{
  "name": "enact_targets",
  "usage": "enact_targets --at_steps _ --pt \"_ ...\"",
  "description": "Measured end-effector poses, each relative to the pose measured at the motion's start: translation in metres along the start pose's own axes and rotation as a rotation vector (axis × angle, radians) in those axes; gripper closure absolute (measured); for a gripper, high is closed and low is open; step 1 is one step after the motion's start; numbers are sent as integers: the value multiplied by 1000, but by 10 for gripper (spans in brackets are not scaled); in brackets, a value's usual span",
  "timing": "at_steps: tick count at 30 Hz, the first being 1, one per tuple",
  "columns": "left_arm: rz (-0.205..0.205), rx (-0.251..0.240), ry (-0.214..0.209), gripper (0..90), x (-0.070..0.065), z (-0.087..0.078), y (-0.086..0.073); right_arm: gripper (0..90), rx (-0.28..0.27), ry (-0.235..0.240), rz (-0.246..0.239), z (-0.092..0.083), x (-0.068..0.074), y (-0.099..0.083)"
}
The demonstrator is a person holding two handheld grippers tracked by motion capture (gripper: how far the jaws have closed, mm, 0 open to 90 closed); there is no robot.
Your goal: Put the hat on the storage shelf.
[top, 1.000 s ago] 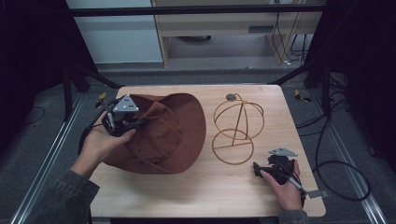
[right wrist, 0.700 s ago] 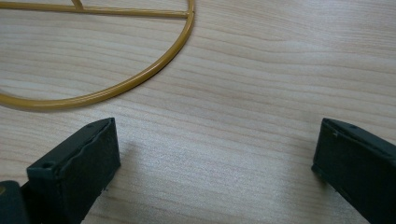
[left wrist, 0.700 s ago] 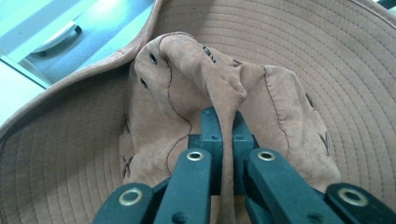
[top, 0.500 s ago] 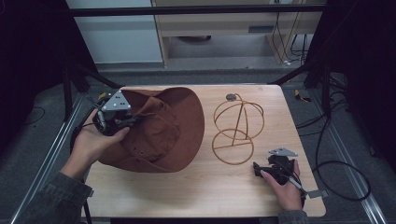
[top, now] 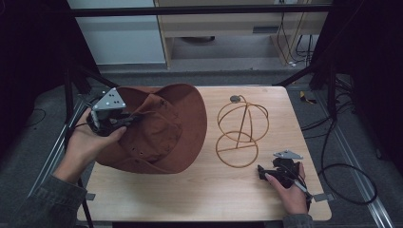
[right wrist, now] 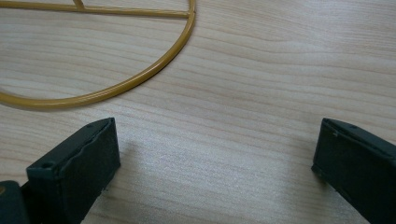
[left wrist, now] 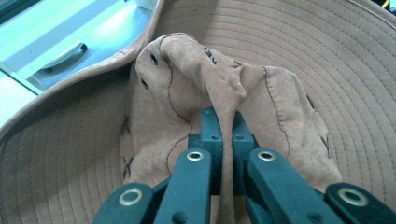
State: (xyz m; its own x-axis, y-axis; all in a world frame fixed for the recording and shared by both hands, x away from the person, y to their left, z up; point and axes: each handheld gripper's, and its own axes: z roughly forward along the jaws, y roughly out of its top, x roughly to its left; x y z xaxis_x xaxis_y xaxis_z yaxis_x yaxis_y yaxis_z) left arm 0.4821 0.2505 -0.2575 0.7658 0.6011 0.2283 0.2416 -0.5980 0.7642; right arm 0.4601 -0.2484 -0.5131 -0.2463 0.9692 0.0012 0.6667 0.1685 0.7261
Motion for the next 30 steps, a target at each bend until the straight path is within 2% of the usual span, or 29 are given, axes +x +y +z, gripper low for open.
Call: enact_targets --at_steps 7,12,22,30 --pt "7 -23 -8 887 -6 -7 2 6 0 0 1 0 0 0" --pt "25 -16 -13 887 -8 -10 5 6 0 0 0 0 0 0" --pt "35 -9 -9 886 -14 -18 10 6 0 0 0 0 0 0" --pt "59 -11 4 886 -13 -22 27 6 1 0 1 0 0 0"
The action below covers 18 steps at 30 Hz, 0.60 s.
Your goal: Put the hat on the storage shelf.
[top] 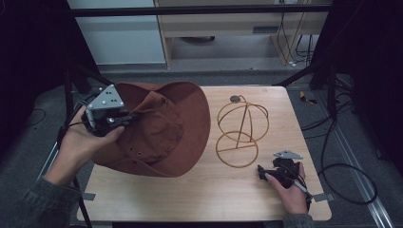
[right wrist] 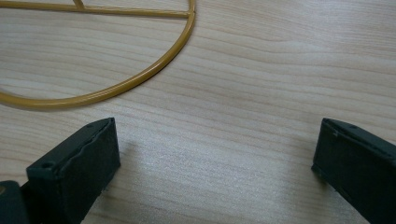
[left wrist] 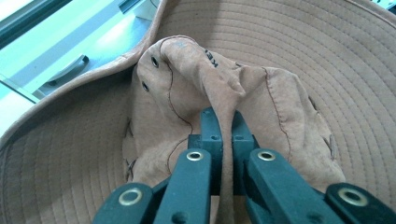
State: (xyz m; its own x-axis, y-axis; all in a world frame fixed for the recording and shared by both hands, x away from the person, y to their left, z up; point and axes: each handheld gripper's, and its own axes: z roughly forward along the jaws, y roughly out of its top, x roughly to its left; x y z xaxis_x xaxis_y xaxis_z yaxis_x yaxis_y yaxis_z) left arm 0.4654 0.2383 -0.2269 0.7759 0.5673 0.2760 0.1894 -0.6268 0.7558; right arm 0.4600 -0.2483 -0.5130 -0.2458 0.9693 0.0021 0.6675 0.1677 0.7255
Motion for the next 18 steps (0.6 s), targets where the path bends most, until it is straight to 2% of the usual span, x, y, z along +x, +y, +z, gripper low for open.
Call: enact_targets --at_steps 3,5,9,12,18 --pt "21 -3 -1 886 -1 1 14 7 0 0 -3 0 0 0" --pt "19 -13 -3 886 -2 2 19 6 -1 0 -1 0 0 0" --pt "48 -11 -18 885 -5 5 33 6 -1 0 0 0 0 0" --pt "51 -15 -27 885 -6 10 39 6 2 -1 0 0 0 0" --pt "60 -13 -18 886 -9 13 47 6 2 -1 1 0 0 0"
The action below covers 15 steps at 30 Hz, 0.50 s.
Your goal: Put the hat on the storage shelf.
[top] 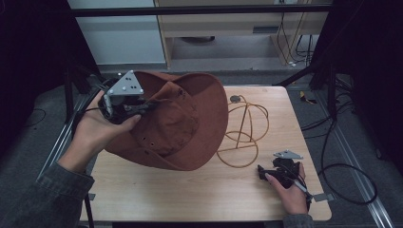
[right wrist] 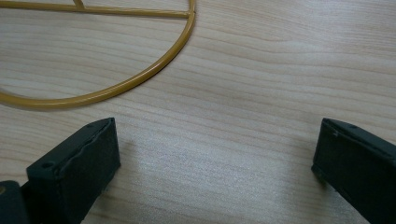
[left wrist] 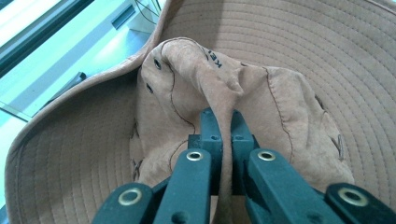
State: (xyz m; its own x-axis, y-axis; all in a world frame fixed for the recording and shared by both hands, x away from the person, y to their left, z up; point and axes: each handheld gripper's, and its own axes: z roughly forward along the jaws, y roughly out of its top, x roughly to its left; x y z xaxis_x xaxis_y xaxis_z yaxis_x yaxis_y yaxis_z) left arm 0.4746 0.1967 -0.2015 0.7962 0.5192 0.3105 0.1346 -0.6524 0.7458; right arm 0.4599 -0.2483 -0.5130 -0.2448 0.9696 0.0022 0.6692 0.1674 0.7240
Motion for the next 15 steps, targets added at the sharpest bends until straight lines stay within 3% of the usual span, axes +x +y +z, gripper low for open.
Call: enact_targets --at_steps 15 --pt "23 -13 -12 886 -2 12 33 6 0 0 -2 0 0 0"
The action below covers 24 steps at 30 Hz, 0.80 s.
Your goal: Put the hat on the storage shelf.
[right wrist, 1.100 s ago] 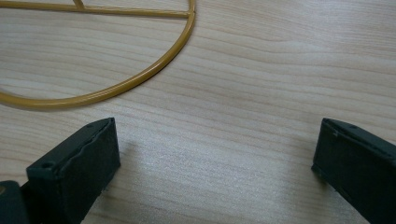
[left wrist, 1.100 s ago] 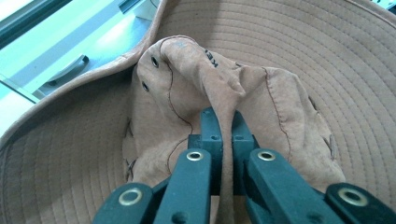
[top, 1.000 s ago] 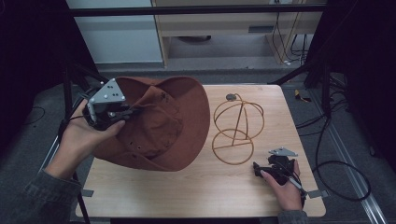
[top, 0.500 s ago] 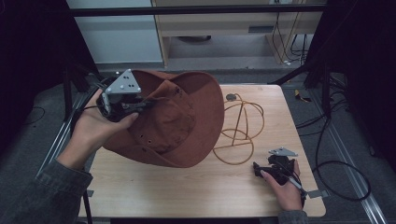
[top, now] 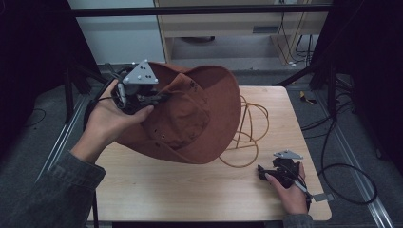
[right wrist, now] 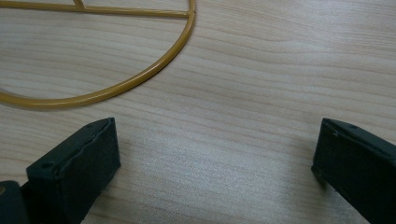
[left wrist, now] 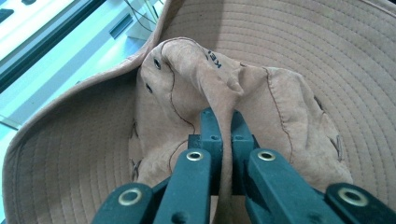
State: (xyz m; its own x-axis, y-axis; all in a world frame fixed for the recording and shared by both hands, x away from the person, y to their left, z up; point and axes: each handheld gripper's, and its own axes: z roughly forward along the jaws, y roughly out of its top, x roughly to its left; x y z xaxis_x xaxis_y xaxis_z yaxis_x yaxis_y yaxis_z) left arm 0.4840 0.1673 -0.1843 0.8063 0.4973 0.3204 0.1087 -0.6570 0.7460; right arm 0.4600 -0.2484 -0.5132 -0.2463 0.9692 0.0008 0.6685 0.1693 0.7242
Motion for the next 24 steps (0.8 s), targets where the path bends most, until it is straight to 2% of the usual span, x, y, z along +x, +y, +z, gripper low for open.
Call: enact_targets --at_steps 9,20,24 --pt "20 8 -20 886 -4 17 15 6 0 0 3 0 0 0" --pt "41 13 -34 886 -9 28 25 6 2 0 1 0 0 0" --pt "46 11 -42 886 -12 35 36 6 1 0 2 0 0 0"
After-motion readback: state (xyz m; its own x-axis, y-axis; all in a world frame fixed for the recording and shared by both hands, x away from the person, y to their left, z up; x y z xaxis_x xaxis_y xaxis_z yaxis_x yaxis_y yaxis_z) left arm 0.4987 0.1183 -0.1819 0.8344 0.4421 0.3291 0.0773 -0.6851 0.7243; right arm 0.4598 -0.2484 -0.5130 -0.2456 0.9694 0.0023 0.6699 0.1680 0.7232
